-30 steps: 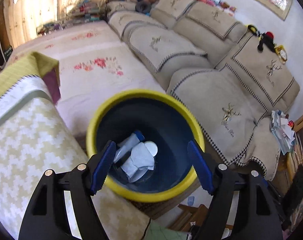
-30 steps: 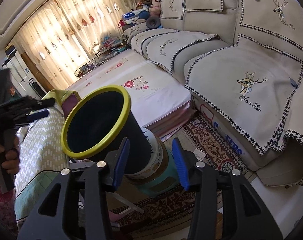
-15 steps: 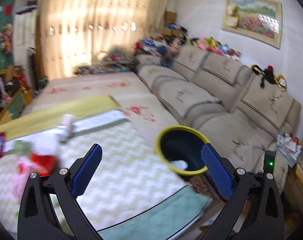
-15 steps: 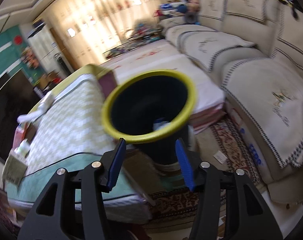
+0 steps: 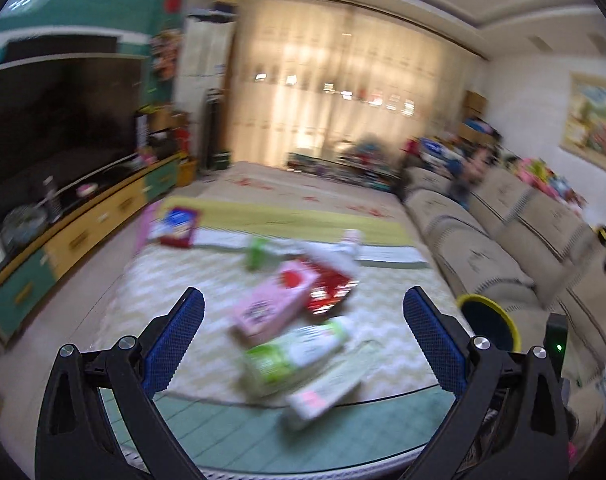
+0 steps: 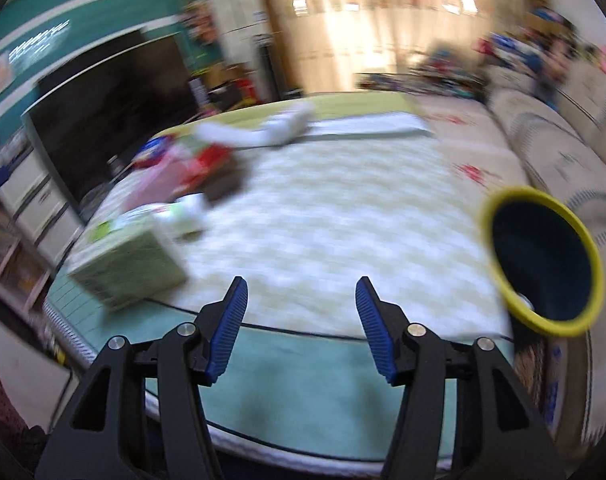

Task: Collect trash
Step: 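Move the right gripper to the white box and grasp it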

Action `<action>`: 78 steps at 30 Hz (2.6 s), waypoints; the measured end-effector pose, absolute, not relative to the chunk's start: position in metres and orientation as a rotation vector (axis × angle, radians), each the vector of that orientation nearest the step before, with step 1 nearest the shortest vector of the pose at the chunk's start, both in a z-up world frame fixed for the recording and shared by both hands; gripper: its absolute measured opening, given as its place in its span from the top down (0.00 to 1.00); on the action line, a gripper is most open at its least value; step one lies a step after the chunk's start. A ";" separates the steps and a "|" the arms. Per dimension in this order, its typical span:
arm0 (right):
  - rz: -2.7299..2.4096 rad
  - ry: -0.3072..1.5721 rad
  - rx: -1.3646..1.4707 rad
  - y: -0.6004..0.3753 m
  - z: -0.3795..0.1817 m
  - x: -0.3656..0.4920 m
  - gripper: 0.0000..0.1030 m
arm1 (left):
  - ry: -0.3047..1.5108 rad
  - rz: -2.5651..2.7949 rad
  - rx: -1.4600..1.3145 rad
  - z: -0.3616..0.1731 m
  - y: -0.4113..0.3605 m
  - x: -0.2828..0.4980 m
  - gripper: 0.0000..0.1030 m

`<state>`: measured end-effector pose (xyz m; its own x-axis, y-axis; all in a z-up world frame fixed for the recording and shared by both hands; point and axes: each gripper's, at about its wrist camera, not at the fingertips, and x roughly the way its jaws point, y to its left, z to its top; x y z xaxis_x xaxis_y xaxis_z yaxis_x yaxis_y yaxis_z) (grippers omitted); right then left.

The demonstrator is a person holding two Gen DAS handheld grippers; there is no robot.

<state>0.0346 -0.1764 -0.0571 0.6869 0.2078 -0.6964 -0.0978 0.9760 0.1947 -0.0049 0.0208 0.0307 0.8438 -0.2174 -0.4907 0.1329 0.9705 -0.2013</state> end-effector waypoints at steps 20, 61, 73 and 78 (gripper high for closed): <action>0.394 0.615 -0.242 0.013 -0.038 0.029 0.38 | 0.562 -0.122 -0.248 0.006 0.068 -0.004 0.05; 0.138 0.667 0.032 -0.110 -0.052 0.069 0.30 | 0.653 -0.187 -0.238 -0.027 0.034 0.027 0.05; 0.050 0.749 0.075 -0.093 -0.079 0.109 0.34 | 0.660 -0.189 -0.252 -0.032 0.040 0.029 0.05; 0.067 0.813 0.098 -0.101 -0.089 0.107 0.48 | 0.677 -0.199 -0.260 -0.037 0.040 0.035 0.05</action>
<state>0.1070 -0.1010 -0.0887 0.6856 0.0971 -0.7214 -0.0220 0.9934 0.1128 0.0353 0.0397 -0.0374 0.7625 -0.2644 -0.5905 0.0965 0.9490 -0.3002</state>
